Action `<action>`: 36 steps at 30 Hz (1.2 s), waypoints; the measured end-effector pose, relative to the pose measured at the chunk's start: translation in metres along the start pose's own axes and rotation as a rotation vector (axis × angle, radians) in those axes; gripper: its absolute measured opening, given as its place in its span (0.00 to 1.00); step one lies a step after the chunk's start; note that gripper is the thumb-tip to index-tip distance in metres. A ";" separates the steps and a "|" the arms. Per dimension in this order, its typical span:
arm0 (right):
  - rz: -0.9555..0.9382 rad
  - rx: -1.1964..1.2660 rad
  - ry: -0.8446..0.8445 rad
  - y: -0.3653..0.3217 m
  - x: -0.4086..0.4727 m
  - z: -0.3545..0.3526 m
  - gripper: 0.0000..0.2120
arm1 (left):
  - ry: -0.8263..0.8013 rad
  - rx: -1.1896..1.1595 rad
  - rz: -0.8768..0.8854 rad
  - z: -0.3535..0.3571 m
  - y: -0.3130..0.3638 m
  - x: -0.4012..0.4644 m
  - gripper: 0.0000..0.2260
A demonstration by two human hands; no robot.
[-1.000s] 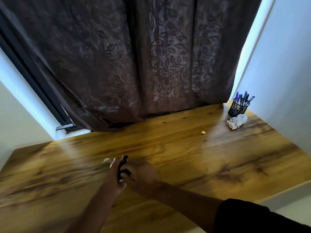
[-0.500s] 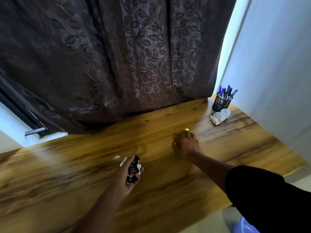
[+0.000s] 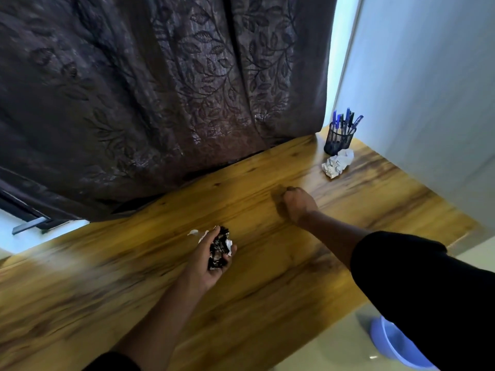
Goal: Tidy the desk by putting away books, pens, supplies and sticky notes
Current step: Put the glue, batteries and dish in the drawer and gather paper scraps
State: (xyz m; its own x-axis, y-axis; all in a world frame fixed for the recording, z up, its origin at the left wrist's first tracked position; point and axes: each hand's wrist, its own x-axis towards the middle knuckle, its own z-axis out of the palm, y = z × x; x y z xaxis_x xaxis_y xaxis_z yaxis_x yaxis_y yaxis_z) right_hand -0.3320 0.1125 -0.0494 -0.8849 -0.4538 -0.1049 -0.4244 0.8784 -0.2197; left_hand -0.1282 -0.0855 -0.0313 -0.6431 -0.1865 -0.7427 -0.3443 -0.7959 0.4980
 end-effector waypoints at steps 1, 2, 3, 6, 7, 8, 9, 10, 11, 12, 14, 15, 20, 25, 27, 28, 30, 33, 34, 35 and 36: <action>-0.003 0.016 0.012 -0.001 -0.007 0.002 0.07 | -0.011 0.011 -0.012 0.003 0.000 0.002 0.18; 0.002 0.049 0.020 -0.002 -0.015 0.004 0.07 | -0.029 0.021 -0.025 0.006 0.000 0.003 0.17; 0.019 0.095 0.022 -0.005 -0.024 0.004 0.07 | -0.048 0.031 -0.034 0.009 -0.001 0.005 0.16; 0.063 0.257 0.041 -0.027 -0.051 0.000 0.04 | -0.078 0.063 -0.048 0.018 -0.004 0.008 0.15; 0.062 0.336 0.068 -0.039 -0.060 -0.002 0.05 | -0.085 0.072 -0.045 0.020 -0.005 0.010 0.14; 0.045 0.435 0.105 -0.053 -0.070 -0.006 0.06 | -0.095 0.076 -0.038 0.022 -0.006 0.011 0.14; 0.017 0.540 0.142 -0.067 -0.079 -0.008 0.07 | -0.103 0.079 -0.030 0.023 -0.007 0.013 0.14; -0.018 0.629 0.174 -0.081 -0.088 -0.009 0.08 | -0.107 0.083 -0.025 0.024 -0.008 0.014 0.15; -0.047 0.693 0.186 -0.092 -0.095 -0.009 0.09 | -0.105 0.096 -0.016 0.026 -0.009 0.014 0.15; -0.057 0.734 0.179 -0.103 -0.101 -0.008 0.11 | -0.099 0.118 -0.001 0.028 -0.010 0.012 0.15; -0.043 0.764 0.139 -0.117 -0.110 -0.006 0.12 | -0.092 0.160 0.023 0.031 -0.012 0.008 0.15; -0.022 0.753 0.128 -0.123 -0.113 -0.006 0.12 | -0.110 0.164 0.022 0.031 -0.012 0.006 0.16; 0.087 0.574 0.209 -0.134 -0.118 -0.015 0.08 | -0.278 0.080 -0.029 0.033 -0.007 -0.003 0.23; 0.096 0.383 0.308 -0.130 -0.128 -0.021 0.12 | -0.364 0.080 -0.019 0.037 -0.019 -0.014 0.21; 0.159 0.368 0.303 -0.123 -0.128 -0.026 0.15 | -0.330 0.057 -0.021 0.040 -0.022 -0.014 0.20; 0.180 0.351 0.286 -0.119 -0.126 -0.029 0.14 | -0.325 0.044 -0.029 0.042 -0.023 -0.013 0.19; 0.190 0.341 0.244 -0.113 -0.121 -0.034 0.11 | -0.317 0.033 -0.050 0.048 -0.023 -0.013 0.11; 0.157 0.424 0.156 -0.101 -0.107 -0.041 0.07 | -0.305 -0.026 -0.076 0.058 -0.020 -0.009 0.09; 0.126 0.461 0.128 -0.097 -0.102 -0.044 0.07 | -0.310 -0.048 -0.089 0.062 -0.019 -0.009 0.09; 0.080 0.493 0.107 -0.090 -0.096 -0.047 0.06 | -0.310 -0.071 -0.093 0.067 -0.019 -0.005 0.09; 0.034 0.526 0.084 -0.083 -0.089 -0.048 0.06 | -0.302 -0.093 -0.095 0.071 -0.019 -0.003 0.09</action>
State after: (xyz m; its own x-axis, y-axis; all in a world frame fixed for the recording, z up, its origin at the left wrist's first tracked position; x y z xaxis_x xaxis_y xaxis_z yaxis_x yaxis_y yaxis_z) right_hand -0.2269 0.0871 0.0253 -0.9178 -0.3943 -0.0473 -0.2611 0.6889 -0.6761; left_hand -0.1687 -0.0289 -0.0066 -0.7896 0.0594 -0.6107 -0.3579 -0.8530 0.3797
